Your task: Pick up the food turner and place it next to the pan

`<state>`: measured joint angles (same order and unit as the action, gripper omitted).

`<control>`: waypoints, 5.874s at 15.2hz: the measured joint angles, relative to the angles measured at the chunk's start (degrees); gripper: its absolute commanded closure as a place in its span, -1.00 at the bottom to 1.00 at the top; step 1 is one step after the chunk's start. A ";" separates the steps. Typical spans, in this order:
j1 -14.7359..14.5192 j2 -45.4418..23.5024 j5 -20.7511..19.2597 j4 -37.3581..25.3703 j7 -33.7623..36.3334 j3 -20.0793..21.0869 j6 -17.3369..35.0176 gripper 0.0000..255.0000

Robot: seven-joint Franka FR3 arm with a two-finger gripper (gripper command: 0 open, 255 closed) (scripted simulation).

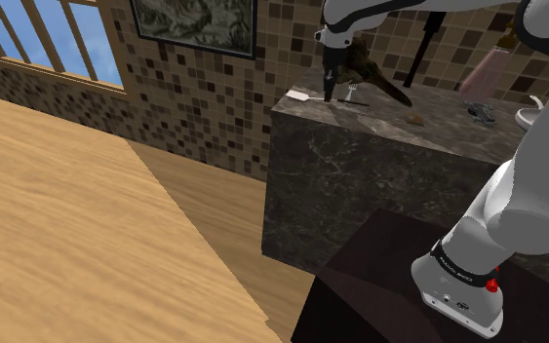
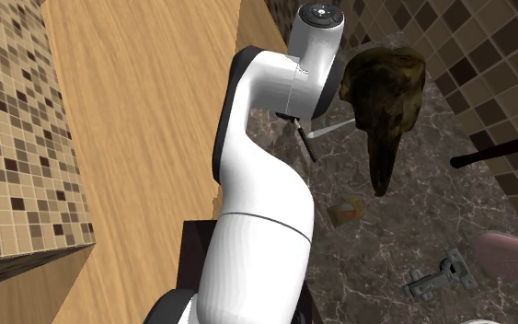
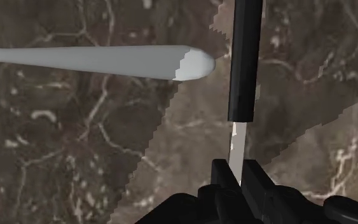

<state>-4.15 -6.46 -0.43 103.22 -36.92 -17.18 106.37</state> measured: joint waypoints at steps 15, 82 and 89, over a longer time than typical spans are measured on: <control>0.01 0.61 -0.16 -10.62 -0.13 -0.05 -11.18 1.00; 26.36 72.83 -51.18 13.82 -56.61 -31.77 -36.82 1.00; 25.05 72.95 -56.83 7.49 -64.27 -37.74 -36.25 1.00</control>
<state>20.90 66.49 -57.26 110.71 -101.19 -54.92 70.13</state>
